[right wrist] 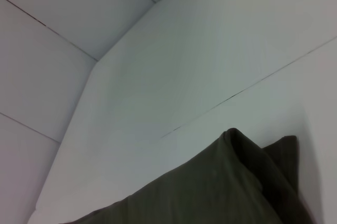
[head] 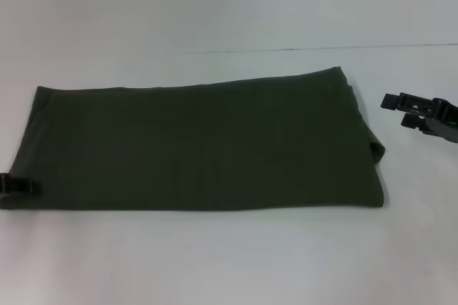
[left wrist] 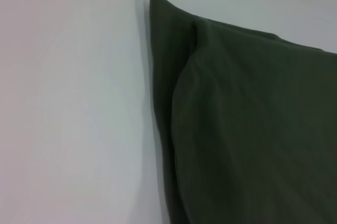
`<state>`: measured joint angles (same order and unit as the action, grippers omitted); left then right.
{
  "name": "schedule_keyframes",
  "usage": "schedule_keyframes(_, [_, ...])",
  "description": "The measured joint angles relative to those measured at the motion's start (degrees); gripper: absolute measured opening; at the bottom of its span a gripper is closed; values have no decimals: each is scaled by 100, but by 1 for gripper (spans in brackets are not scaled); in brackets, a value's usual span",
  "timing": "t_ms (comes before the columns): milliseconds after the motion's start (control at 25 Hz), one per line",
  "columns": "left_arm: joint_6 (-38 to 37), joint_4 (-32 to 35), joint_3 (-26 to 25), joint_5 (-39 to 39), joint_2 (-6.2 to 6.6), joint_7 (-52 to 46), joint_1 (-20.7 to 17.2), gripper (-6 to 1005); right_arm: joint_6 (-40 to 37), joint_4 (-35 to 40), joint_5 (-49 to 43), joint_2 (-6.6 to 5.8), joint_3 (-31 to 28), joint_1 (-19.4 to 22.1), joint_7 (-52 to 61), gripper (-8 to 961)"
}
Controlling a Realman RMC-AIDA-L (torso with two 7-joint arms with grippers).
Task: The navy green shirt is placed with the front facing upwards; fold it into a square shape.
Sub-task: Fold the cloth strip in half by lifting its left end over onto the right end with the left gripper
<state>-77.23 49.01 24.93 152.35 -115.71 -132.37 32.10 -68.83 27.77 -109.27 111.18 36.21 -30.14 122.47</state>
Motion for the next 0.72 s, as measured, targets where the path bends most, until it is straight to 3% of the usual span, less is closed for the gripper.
schedule_keyframes(280, [49,2,-21,17,-12,37,4,554,-13,23,-222,0,0,-24,34,911])
schedule_keyframes(400, [53,0,-22,17,-13,38,10,499,-131,59,-416,-56,12,-82,180,911])
schedule_keyframes(520, [51,0,-24,3,-11,39,15,224,-448,315,-888,-152,16,-181,746,911])
schedule_keyframes(720, [25,3,-26,-8,-5,41,22,60,-1145,950,-2240,-290,36,-515,2157,912])
